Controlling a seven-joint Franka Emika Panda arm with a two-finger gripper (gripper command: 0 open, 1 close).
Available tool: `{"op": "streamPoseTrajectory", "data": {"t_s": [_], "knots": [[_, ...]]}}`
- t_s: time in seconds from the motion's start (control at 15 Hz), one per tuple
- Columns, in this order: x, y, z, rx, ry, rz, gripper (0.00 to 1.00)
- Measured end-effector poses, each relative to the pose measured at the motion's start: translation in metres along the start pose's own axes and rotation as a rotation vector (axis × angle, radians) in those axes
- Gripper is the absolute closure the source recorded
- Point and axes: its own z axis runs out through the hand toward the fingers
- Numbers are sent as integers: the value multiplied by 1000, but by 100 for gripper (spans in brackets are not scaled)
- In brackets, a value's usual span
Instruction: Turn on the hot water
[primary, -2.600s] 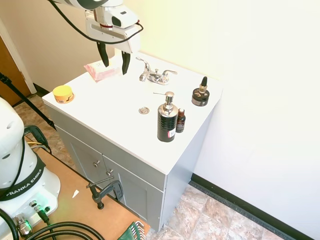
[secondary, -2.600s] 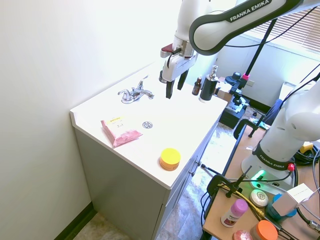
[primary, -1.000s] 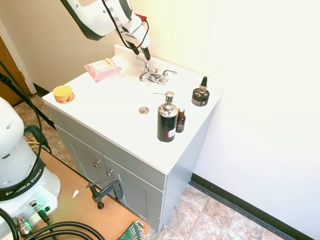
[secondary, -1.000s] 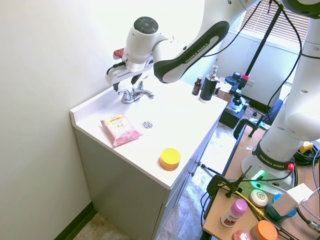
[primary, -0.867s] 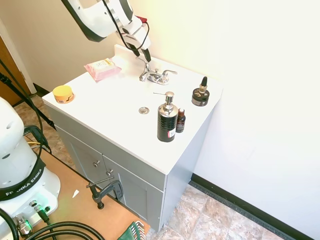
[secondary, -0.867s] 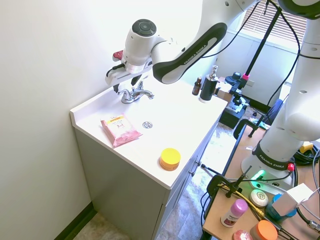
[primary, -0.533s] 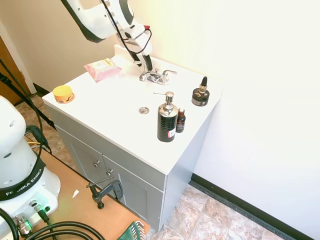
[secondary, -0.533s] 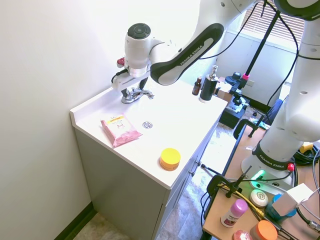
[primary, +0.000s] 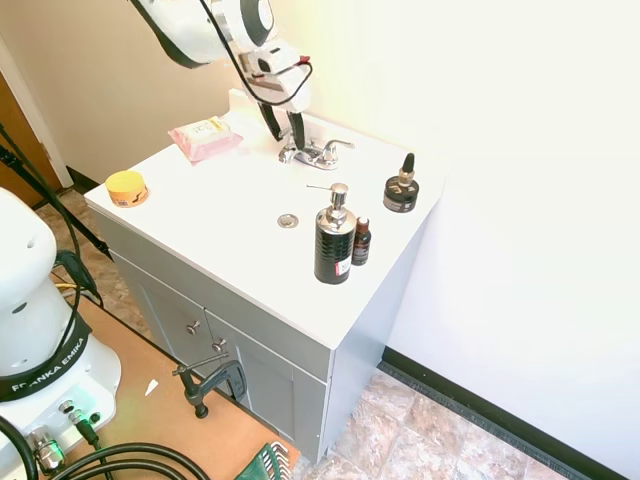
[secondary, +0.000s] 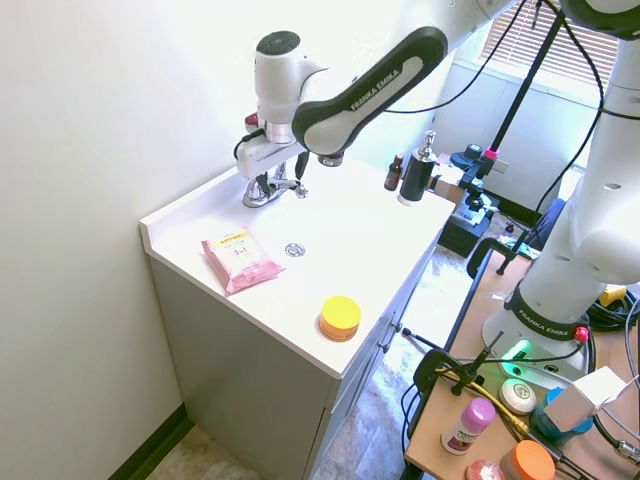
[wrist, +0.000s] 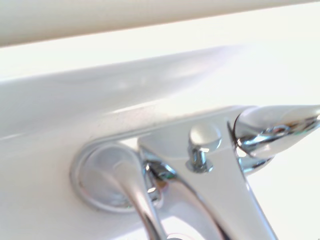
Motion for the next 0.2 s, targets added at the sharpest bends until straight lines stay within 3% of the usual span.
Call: {"op": "streamPoseTrajectory", "data": {"t_s": [0.2], "knots": [[16,28,-34,-7,-72,-33,0]]}}
